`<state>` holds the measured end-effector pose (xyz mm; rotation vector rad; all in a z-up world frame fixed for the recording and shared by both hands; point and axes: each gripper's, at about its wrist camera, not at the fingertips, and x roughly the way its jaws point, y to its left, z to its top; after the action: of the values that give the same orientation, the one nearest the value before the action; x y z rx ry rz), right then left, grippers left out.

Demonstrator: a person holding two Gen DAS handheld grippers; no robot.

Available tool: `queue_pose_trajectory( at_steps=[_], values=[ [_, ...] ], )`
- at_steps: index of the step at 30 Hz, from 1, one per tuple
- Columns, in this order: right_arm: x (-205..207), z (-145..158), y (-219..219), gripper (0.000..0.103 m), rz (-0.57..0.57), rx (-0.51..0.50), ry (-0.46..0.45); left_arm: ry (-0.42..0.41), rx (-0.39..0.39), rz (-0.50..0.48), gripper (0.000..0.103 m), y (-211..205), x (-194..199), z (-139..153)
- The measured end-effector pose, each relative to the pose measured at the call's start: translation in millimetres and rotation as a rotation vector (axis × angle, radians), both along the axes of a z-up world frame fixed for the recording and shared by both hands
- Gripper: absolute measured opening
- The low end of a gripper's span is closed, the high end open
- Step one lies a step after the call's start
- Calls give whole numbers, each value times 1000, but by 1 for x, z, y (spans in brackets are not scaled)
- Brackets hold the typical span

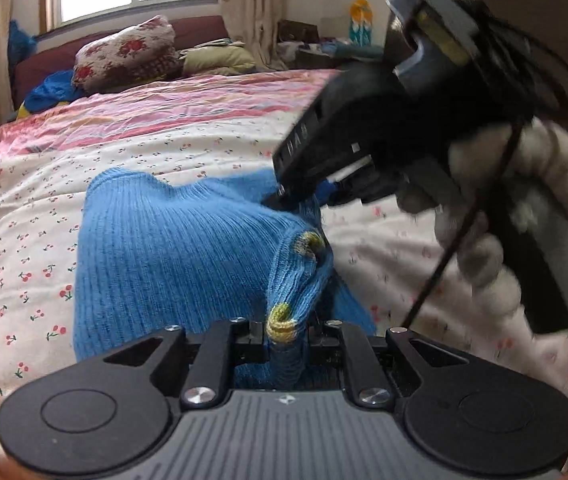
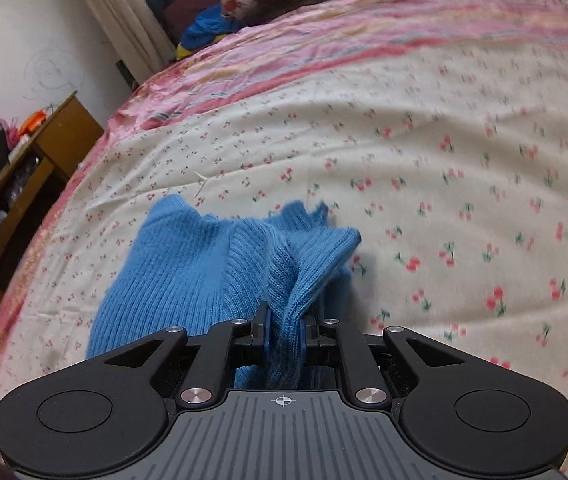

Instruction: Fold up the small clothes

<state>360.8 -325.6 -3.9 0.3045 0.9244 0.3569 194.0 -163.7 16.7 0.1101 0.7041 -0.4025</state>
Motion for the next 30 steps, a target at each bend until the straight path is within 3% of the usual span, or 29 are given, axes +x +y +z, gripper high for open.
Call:
queue_pose_trajectory(
  at_steps=[6,8,12,14,18,23,27,30],
  values=[
    [-2,2,-11,20,-18,68,8,-9,26,-44,21,-4,-16,2],
    [-2,5,-12,33,-37,84,1,-5,22,-56,21,-2,-19,3],
    [4,2,-8,40,-28,103,20,-4,19,-92,24,2,-31,6],
    [8,1,-2,40,-33,65,21,-3,8,-116,25,7,-38,9],
    [6,3,10,39,-54,-132,-43,39,-69,-154,26,22,-49,16],
    [-21,18,-6,39,-58,-96,-79,35,-92,-120,26,49,-59,24],
    [-54,31,-10,40,7,43,-68,20,-105,-24,26,79,-51,32],
    [-72,33,6,40,63,11,-85,15,-127,70,27,97,-39,36]
  ],
)
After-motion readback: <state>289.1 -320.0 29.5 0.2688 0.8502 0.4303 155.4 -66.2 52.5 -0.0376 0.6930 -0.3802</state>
